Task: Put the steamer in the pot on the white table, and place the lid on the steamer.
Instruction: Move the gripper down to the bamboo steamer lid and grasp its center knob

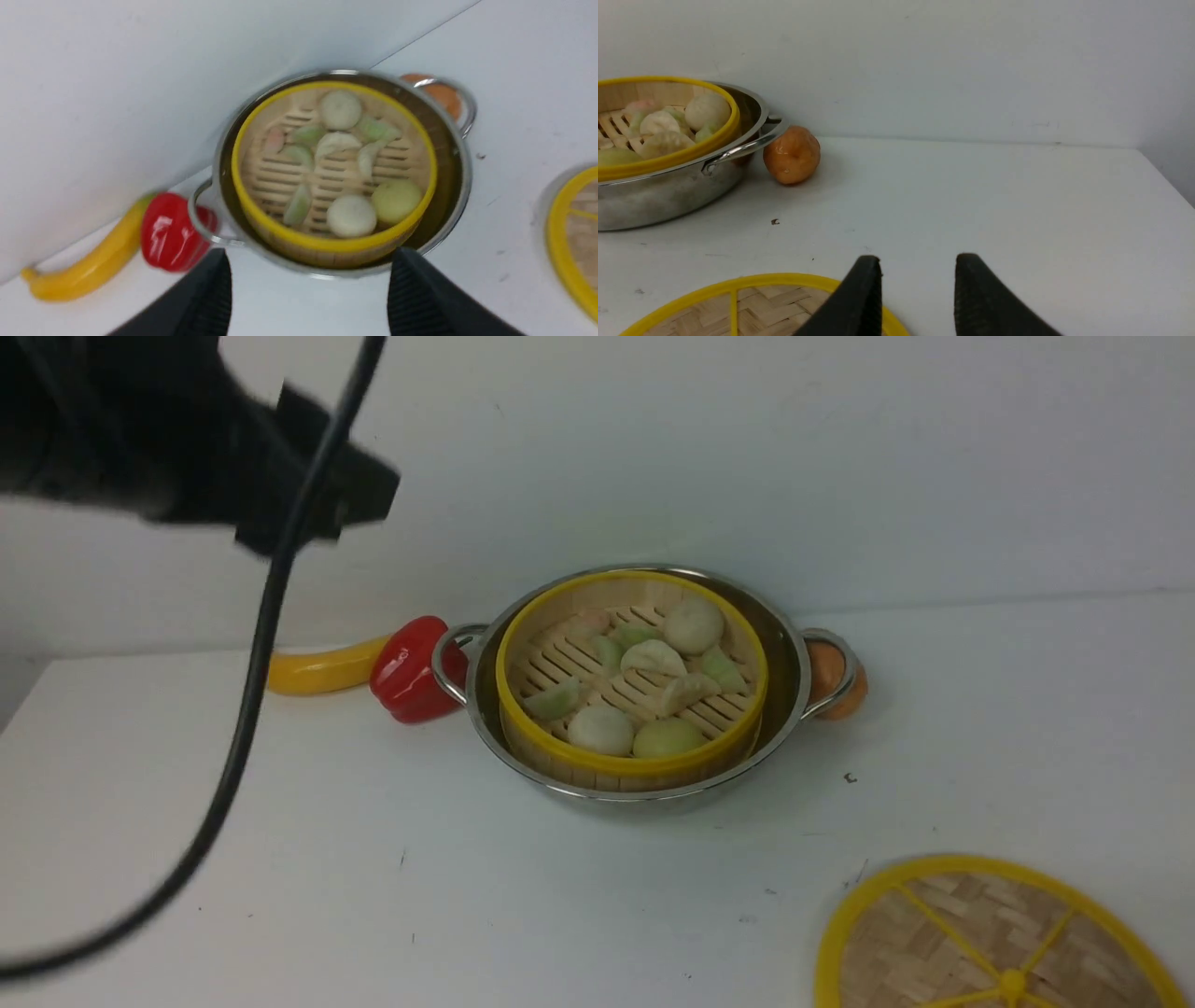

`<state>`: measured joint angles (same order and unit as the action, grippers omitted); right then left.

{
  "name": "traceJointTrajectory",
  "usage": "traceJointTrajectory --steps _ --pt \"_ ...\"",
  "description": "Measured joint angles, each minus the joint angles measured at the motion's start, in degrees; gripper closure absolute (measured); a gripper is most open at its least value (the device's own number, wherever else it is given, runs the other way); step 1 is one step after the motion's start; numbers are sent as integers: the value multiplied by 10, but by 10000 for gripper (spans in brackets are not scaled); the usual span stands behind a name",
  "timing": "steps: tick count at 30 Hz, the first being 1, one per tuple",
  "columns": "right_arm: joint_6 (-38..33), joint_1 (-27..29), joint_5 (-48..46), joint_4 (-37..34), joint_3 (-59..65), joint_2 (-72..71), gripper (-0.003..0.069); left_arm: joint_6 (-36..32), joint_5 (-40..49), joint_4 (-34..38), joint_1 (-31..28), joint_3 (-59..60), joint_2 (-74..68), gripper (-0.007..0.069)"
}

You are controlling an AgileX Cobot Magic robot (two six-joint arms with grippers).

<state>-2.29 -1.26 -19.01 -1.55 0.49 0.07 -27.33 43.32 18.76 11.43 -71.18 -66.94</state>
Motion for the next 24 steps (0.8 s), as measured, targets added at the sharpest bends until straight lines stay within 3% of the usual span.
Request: traceJointTrajectory --steps 6,12,18,24 --pt "-1 0 0 0 0 0 416 0 -171 12 -62 324 195 209" --pt "-1 0 0 0 0 0 416 0 -253 48 -131 560 386 209" --pt "-1 0 0 0 0 0 416 -2 -284 48 -147 689 520 209" --pt "-1 0 0 0 0 0 416 -6 -274 48 -147 715 615 209"
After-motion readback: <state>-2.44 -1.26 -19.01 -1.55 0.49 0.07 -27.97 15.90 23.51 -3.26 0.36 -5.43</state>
